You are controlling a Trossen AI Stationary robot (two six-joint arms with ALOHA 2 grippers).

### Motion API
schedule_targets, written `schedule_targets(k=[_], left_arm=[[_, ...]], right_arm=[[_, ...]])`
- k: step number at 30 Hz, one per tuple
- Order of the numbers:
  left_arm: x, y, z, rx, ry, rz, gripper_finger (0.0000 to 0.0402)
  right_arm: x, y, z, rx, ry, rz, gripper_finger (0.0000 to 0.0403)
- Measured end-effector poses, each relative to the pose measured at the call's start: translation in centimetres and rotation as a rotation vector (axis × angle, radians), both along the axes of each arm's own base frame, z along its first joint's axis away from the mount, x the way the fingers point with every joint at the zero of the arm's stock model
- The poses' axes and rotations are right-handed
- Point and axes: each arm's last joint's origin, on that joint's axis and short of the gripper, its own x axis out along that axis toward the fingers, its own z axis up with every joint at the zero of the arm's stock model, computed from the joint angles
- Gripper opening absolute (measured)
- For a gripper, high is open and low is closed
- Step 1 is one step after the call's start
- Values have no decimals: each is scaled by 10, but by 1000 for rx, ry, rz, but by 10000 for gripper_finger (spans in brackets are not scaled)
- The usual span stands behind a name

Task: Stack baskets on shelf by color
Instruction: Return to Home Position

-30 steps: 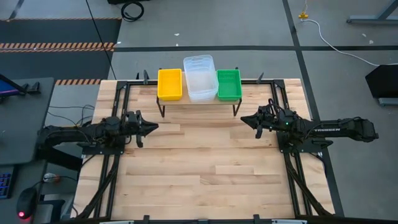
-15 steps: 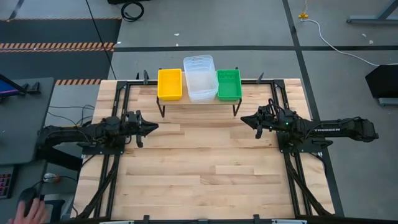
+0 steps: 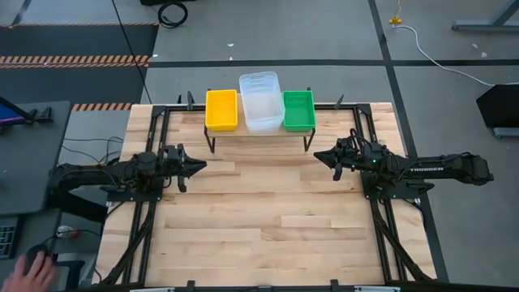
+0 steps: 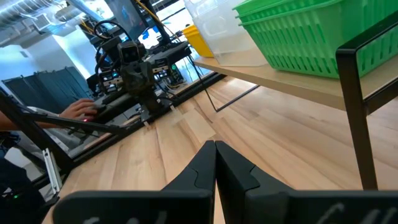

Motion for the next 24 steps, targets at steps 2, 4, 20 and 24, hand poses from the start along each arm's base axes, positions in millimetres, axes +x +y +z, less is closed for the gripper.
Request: schedule_targets(k=[2, 4, 20, 24], left_arm=[[0, 0, 0, 0, 0, 0, 42], [0, 0, 0, 0, 0, 0, 39], [0, 0, 0, 0, 1, 0, 39], [0, 0, 0, 0, 1, 0, 35]], right_arm=[[0, 0, 0, 0, 0, 0, 15], [0, 0, 0, 0, 0, 0, 15], [0, 0, 0, 0, 0, 0, 15], [0, 0, 0, 0, 0, 0, 15]])
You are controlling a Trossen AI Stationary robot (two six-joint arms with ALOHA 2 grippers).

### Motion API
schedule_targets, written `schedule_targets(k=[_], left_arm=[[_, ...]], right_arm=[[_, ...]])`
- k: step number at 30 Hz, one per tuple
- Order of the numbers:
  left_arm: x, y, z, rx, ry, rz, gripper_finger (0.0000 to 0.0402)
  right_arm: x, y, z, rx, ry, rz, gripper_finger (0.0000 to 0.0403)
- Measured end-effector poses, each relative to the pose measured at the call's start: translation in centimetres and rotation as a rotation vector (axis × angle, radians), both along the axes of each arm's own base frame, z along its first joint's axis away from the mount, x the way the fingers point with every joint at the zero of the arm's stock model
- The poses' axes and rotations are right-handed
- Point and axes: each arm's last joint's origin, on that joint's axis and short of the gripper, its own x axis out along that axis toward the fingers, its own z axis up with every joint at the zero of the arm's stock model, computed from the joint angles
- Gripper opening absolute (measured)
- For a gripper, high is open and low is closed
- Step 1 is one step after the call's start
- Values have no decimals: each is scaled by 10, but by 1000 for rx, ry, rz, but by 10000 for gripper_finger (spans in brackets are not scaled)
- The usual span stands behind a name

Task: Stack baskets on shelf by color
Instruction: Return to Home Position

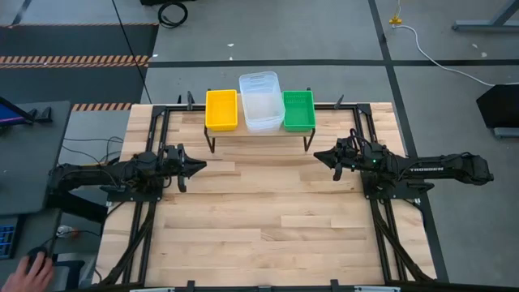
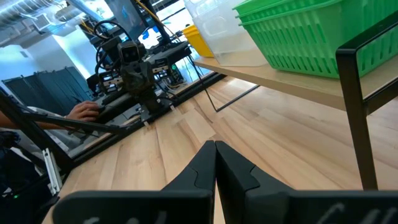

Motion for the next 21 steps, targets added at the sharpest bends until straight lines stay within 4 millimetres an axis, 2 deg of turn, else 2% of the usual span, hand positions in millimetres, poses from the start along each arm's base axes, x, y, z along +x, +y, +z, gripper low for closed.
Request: schedule_targets(k=[21], left_arm=[[0, 0, 0, 0, 0, 0, 35]], right_arm=[[0, 0, 0, 0, 0, 0, 15]])
